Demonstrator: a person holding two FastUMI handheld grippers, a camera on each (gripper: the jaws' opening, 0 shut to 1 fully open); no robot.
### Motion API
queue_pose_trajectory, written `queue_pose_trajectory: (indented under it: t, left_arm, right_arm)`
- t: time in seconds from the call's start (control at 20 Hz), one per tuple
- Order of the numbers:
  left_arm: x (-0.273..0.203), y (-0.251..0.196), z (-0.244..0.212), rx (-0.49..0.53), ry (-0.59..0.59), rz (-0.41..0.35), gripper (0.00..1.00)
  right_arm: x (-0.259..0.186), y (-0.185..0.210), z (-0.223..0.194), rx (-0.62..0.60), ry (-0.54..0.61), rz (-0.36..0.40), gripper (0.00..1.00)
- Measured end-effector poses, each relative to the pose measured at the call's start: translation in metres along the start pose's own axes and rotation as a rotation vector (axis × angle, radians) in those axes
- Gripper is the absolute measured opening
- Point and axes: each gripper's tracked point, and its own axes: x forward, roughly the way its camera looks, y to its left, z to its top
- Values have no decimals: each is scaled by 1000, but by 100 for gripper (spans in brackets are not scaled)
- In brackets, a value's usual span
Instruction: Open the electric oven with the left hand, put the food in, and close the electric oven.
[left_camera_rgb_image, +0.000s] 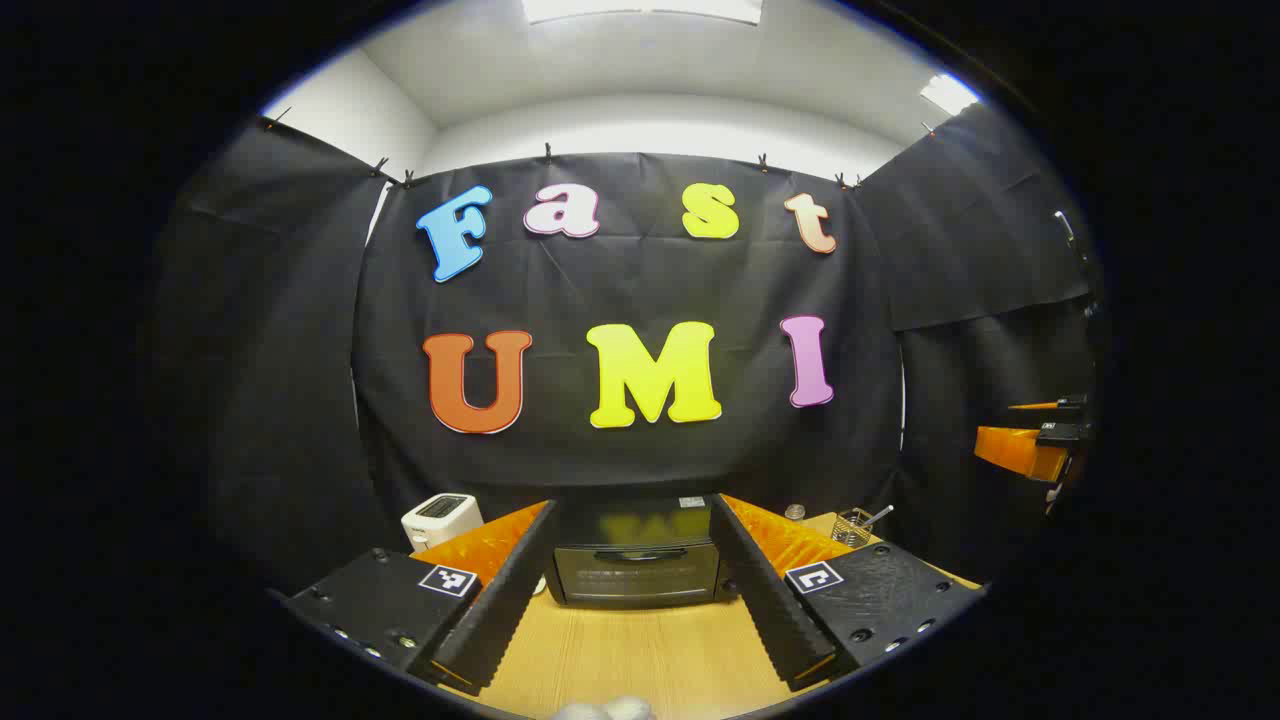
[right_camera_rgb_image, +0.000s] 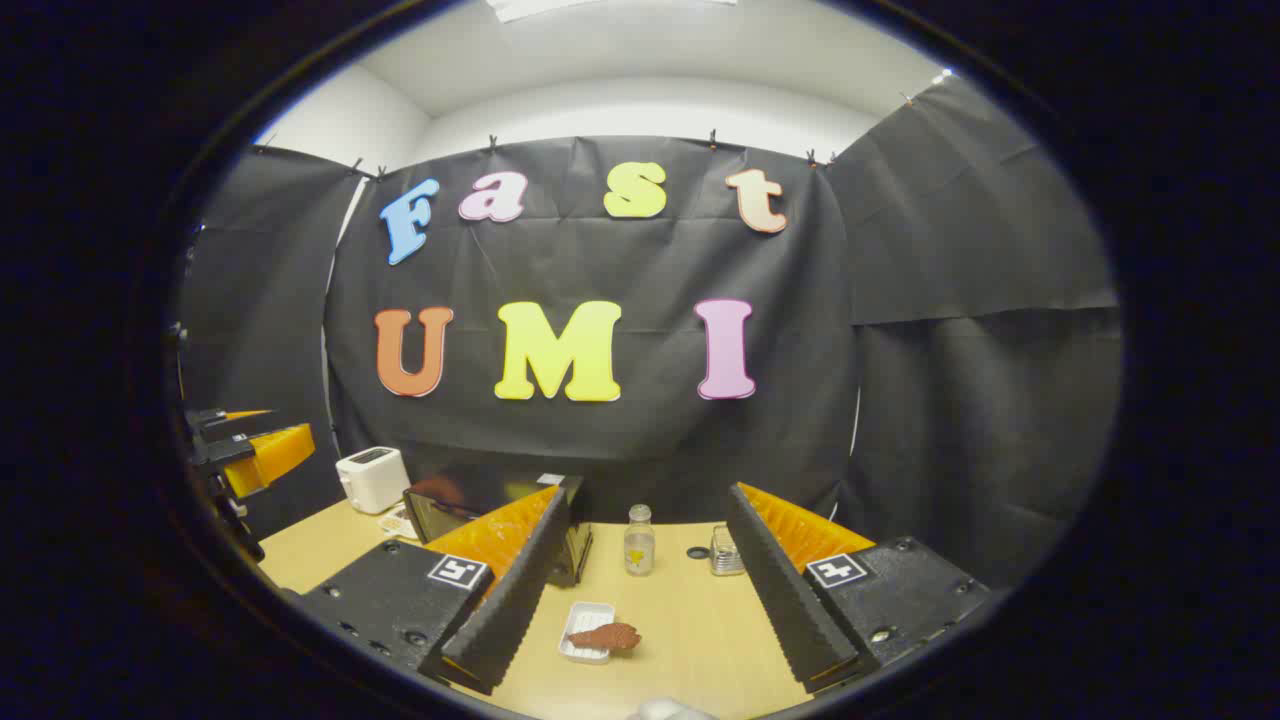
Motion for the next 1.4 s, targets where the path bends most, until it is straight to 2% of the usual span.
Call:
queue_pose_trajectory:
  t: [0.6,0.65,0.7,0.8,0.9,0.95,1.0,1.05,1.1,1.2,1.3,1.4]
  left_arm:
    - [11,12,-10,-12,20,39,96]
    - [13,13,-10,-7,19,43,96]
    - [16,13,-13,-2,20,47,96]
    - [24,14,-18,8,22,53,96]
    - [35,11,-27,14,36,48,96]
    - [40,10,-31,16,38,44,96]
    - [48,8,-33,16,38,38,96]
    - [55,4,-35,13,32,29,96]
    - [64,1,-37,11,29,21,96]
    - [85,-6,-40,6,15,0,96]
    - [104,-9,-49,5,22,-10,96]
    - [125,-15,-57,-5,24,-28,96]
  right_arm:
    - [10,6,-6,-18,13,6,100]
    - [11,5,-7,-17,17,6,96]
    - [12,4,-9,-16,23,5,100]
    - [13,1,-10,-10,29,6,100]
    - [14,-2,-12,-9,34,0,96]
    - [14,-2,-15,-12,38,-1,100]
    - [13,-4,-17,-17,42,-5,96]
    - [13,-5,-18,-21,44,-10,100]
    - [13,-7,-18,-22,48,-15,96]
    - [10,-9,-23,-24,63,-20,100]
    - [8,-13,-28,-31,78,-33,96]
    - [4,-19,-32,-34,94,-53,100]
